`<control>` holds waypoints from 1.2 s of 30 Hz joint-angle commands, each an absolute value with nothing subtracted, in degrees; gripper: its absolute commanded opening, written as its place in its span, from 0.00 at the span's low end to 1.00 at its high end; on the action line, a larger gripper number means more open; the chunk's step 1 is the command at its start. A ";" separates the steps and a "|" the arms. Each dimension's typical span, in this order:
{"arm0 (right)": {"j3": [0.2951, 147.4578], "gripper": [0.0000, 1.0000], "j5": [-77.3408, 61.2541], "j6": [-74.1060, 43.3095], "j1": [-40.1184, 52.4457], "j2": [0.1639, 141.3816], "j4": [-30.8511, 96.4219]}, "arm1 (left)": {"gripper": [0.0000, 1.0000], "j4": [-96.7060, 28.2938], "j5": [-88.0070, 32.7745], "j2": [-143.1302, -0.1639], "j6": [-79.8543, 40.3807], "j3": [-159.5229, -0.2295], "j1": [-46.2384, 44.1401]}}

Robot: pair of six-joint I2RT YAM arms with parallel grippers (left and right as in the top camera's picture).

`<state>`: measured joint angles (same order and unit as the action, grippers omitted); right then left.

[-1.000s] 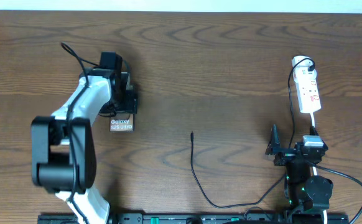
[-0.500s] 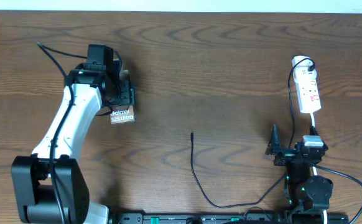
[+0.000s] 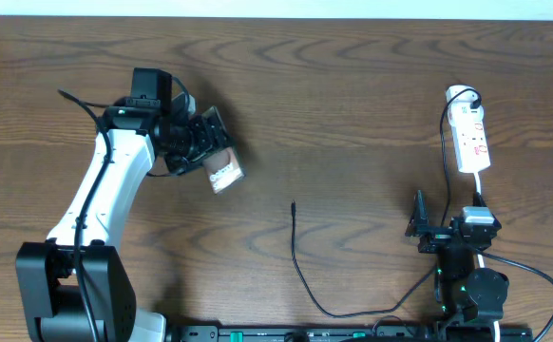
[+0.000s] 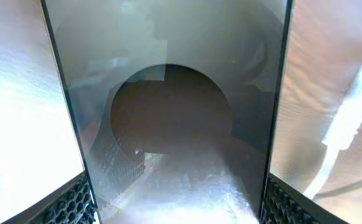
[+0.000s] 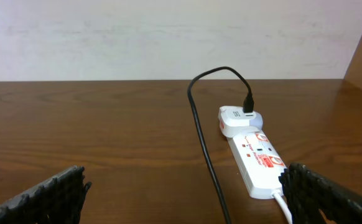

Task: Plug charger to phone and switch on socket
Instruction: 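Rotate the held phone toward the table center with the left gripper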

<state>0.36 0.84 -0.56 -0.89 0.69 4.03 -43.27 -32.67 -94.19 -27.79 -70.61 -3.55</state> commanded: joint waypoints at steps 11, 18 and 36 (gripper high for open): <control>0.30 0.99 0.51 0.30 -0.54 0.45 4.29 | 0.07 -43.18 -56.40 -92.47 -52.14 -71.22 -3.55; 0.30 0.99 0.51 0.30 -0.54 0.45 4.29 | 0.07 -43.18 -62.43 -92.47 -59.68 -71.22 -3.55; 0.30 0.99 0.49 0.30 -0.54 0.45 4.29 | 0.07 -43.16 -71.05 -92.47 -66.78 -71.22 -3.55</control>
<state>0.36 0.84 -0.56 -0.89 0.69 4.03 -43.24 -67.00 -94.19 -66.00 -70.63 -3.55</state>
